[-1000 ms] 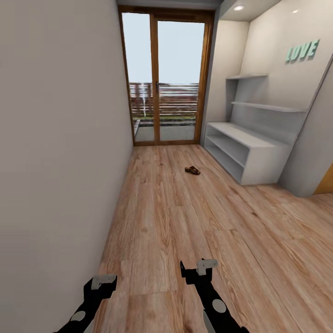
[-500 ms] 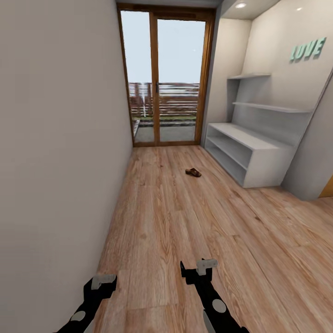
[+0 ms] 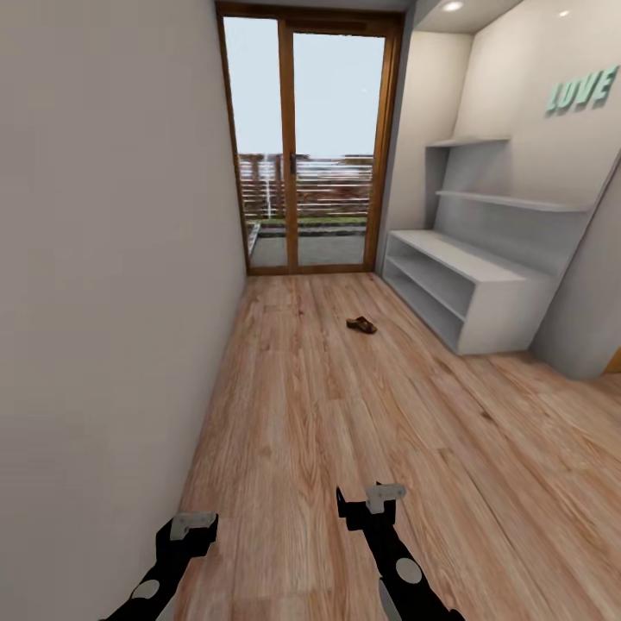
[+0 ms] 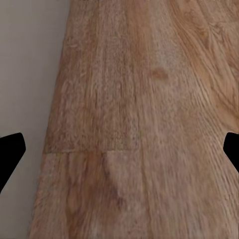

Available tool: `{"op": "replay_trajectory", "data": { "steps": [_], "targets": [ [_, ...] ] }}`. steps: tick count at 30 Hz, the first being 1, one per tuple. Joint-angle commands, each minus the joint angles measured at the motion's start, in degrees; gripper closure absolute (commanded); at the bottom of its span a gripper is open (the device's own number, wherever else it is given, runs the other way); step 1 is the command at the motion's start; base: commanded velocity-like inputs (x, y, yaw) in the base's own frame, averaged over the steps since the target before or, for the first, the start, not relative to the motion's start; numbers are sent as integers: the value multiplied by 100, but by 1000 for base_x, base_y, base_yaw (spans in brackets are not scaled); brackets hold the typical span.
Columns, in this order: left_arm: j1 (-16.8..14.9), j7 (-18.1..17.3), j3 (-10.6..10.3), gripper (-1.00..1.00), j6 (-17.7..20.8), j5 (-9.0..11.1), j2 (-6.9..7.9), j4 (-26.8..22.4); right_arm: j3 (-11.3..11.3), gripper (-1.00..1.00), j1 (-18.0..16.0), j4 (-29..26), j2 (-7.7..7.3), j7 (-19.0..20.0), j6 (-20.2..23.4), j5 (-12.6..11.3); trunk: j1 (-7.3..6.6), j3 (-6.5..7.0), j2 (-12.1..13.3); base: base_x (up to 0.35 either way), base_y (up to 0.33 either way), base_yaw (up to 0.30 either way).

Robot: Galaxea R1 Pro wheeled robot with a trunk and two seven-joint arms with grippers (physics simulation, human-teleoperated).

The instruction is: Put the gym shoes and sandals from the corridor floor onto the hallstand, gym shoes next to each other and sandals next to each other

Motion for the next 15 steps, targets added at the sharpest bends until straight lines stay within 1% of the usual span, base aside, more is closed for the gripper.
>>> {"op": "replay_trajectory", "data": {
  "steps": [1, 6, 15],
  "targets": [
    [-4, 1, 19, -100, -19, -12, -2, 5, 4, -100, -3, 4, 0, -15, -14, 25, 0, -5, -2, 197, 0, 0],
    [-4, 1, 19, -100, -19, -13, -2, 5, 4, -100, -3, 6, 0, -15, -14, 25, 0, -5, -2, 284, 0, 0],
    [-4, 1, 19, -100, -19, -13, -2, 5, 4, -100, -3, 6, 0, -15, -13, 25, 0, -5, -2, 329, 0, 0]
  ]
}}
